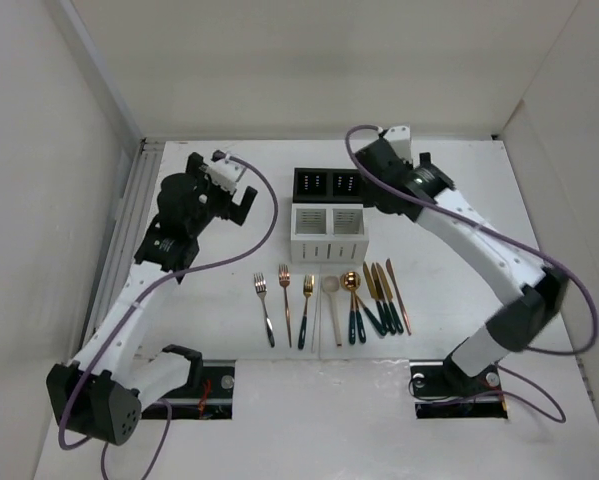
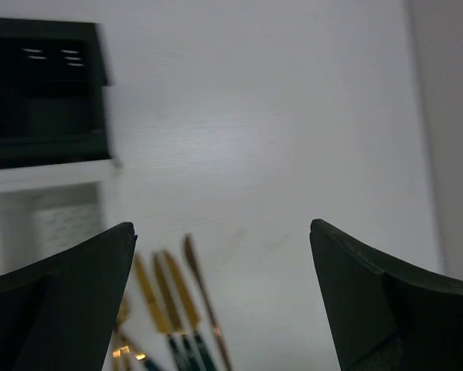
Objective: Sort the eating utensils into containers
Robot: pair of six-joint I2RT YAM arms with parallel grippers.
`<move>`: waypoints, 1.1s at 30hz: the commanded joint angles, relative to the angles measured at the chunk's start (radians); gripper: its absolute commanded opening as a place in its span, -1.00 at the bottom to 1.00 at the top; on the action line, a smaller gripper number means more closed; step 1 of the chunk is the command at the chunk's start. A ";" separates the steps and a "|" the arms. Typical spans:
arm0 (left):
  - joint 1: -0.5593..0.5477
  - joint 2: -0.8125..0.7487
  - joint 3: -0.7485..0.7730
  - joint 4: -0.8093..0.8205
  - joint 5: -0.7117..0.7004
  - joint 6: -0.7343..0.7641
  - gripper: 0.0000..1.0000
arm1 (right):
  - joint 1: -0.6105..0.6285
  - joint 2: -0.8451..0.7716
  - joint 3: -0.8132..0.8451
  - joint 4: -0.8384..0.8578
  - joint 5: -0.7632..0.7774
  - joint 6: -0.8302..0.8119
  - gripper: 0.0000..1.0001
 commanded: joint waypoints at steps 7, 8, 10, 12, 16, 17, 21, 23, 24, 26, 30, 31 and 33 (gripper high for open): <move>-0.099 -0.092 0.002 -0.205 -0.342 -0.446 0.92 | 0.123 -0.438 -0.344 0.186 -0.473 0.193 0.98; -0.124 -0.093 0.002 -0.232 -0.288 -0.406 0.85 | 0.112 -0.457 -0.357 0.186 -0.491 0.194 0.98; -0.190 -0.103 0.015 -0.303 -0.187 -0.360 0.77 | 0.035 -0.506 -0.380 0.186 -0.613 0.224 0.94; -0.214 -0.112 -0.011 -0.303 -0.175 -0.390 0.77 | -0.058 -0.533 -0.452 0.186 -0.730 0.233 0.49; -0.214 -0.113 -0.067 -0.224 -0.207 -0.437 0.77 | -0.231 -0.463 -0.559 0.085 -0.837 0.162 0.10; -0.214 -0.113 -0.076 -0.204 -0.207 -0.437 0.77 | -0.263 -0.443 -0.560 0.059 -0.852 0.140 0.10; -0.234 -0.132 -0.087 -0.167 -0.226 -0.415 0.79 | -0.326 -0.360 -0.582 -0.009 -0.805 0.088 -0.03; -0.234 -0.142 -0.087 -0.167 -0.235 -0.415 0.79 | -0.336 -0.305 -0.583 -0.020 -0.841 0.036 -0.10; -0.234 -0.167 -0.112 -0.145 -0.235 -0.415 0.79 | -0.336 -0.290 -0.593 -0.020 -0.861 0.036 -0.10; -0.234 -0.206 -0.157 -0.103 -0.247 -0.415 0.82 | -0.294 -0.256 -0.624 0.005 -0.858 0.020 -0.10; -0.234 -0.226 -0.195 -0.072 -0.281 -0.429 0.84 | -0.262 -0.187 -0.661 0.031 -0.850 0.031 -0.10; -0.234 -0.226 -0.205 -0.072 -0.295 -0.438 0.84 | -0.239 -0.176 -0.661 0.055 -0.861 0.031 -0.10; -0.234 -0.235 -0.205 -0.072 -0.295 -0.438 0.84 | -0.218 -0.158 -0.687 0.080 -0.861 0.042 -0.10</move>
